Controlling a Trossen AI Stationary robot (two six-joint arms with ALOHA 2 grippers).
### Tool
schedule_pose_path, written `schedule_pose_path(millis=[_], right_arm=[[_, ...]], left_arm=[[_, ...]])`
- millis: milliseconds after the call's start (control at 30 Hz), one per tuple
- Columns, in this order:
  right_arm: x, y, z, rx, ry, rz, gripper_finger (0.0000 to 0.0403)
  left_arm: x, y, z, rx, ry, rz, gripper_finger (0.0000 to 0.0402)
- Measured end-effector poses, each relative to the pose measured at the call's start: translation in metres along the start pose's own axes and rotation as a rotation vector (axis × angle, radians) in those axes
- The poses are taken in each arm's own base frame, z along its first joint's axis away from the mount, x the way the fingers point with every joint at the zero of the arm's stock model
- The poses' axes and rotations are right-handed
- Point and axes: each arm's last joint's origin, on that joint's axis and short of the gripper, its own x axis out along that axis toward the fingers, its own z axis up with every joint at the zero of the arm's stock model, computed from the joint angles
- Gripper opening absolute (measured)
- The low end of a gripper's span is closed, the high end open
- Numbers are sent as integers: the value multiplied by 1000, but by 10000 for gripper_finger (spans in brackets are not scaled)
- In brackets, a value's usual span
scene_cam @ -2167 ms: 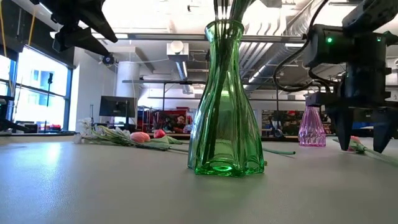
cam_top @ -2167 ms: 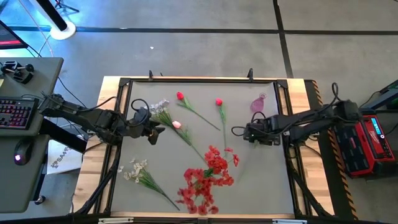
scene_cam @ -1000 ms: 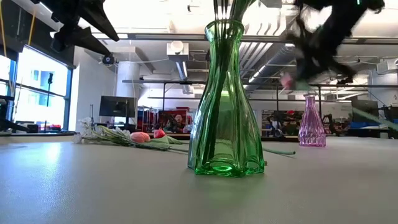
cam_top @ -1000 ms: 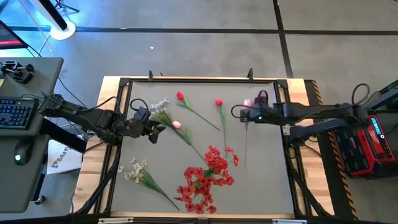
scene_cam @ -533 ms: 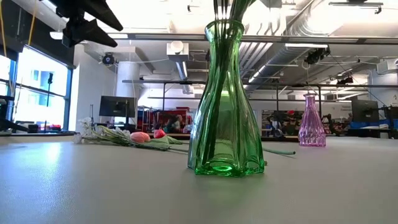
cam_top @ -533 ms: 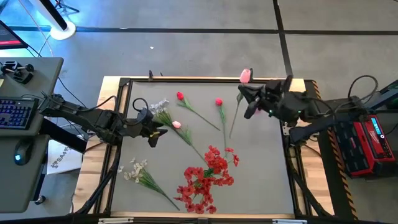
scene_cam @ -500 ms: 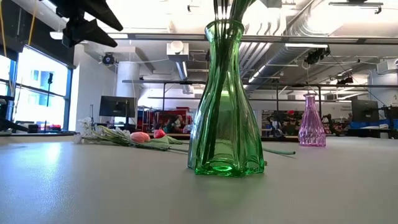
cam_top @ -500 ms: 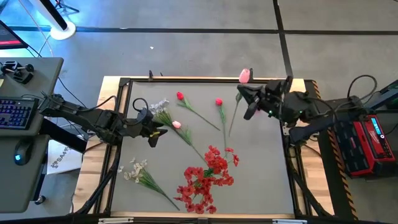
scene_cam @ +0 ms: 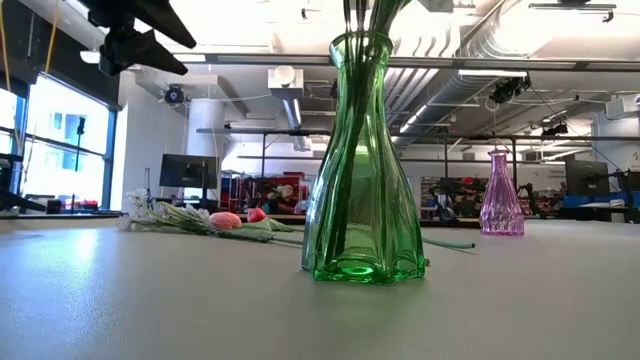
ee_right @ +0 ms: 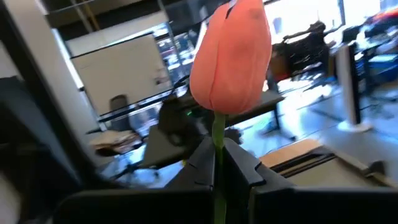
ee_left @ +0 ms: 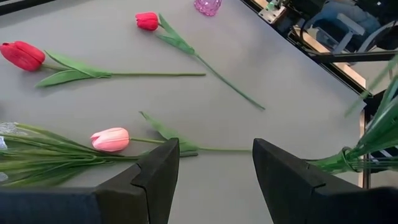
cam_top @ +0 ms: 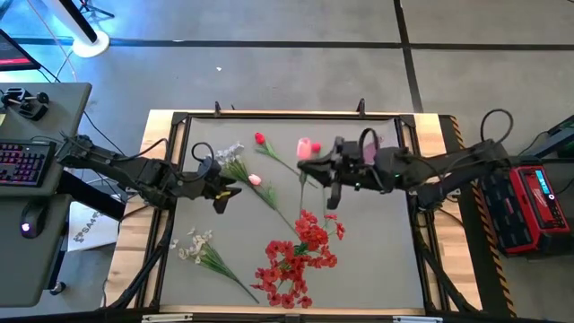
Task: Sort flowers into vase by color
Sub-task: Put the right pink flower into the green vase
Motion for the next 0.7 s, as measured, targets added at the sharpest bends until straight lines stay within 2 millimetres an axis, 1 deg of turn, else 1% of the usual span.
schedule_pose_path(millis=[167,400,700], right_arm=[[9,4,-13,41,52,68,0],[20,7,-28,66,106,115,0],[26,8,-39,45,138,131,0]], left_arm=[[-2,-3,-3,14,9,-17,194],[-4,-5,-6,26,11,-29,194],[-4,-5,-5,27,7,-25,193]])
